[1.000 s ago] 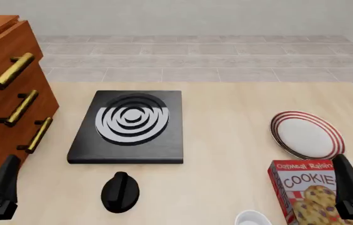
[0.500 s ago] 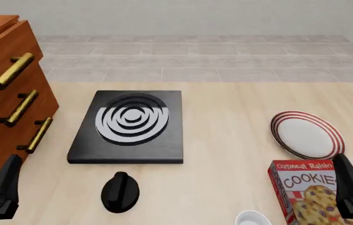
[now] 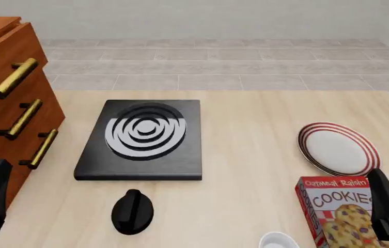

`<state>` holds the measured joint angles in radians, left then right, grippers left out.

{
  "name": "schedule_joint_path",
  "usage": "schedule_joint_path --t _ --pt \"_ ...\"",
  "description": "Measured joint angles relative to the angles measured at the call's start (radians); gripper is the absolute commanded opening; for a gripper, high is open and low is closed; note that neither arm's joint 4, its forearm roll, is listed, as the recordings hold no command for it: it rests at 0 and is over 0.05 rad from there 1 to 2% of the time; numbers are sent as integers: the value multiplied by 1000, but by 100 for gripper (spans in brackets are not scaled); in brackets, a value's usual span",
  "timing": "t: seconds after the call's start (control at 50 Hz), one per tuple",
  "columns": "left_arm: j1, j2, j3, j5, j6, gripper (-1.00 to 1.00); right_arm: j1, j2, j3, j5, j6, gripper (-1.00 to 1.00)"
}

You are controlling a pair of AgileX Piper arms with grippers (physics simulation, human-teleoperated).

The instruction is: Pick the akita bowl in the top layer of the wooden cabinet and place it on the plate.

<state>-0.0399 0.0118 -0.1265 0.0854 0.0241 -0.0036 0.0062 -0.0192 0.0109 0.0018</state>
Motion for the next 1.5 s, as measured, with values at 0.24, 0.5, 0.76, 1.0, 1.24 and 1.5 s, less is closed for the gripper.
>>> schedule_joint_path --t 0.24,0.5,0.76,1.0,1.24,1.5 --pt "-32 20 -96 47 17 100 1 -1 -1 0 -3 100" --pt "-55 58 -202 70 43 100 1 -1 -1 0 -4 100" --pt "-72 115 -303 71 56 100 0 0 -2 -2 -2 100" --pt "-86 157 -418 100 68 100 -2 12 -2 -12 1 100" --pt "-94 189 -514 139 77 100 -3 14 -4 -13 5 100" --pt "-88 270 -628 188 91 100 -5 13 -6 -12 7 100"
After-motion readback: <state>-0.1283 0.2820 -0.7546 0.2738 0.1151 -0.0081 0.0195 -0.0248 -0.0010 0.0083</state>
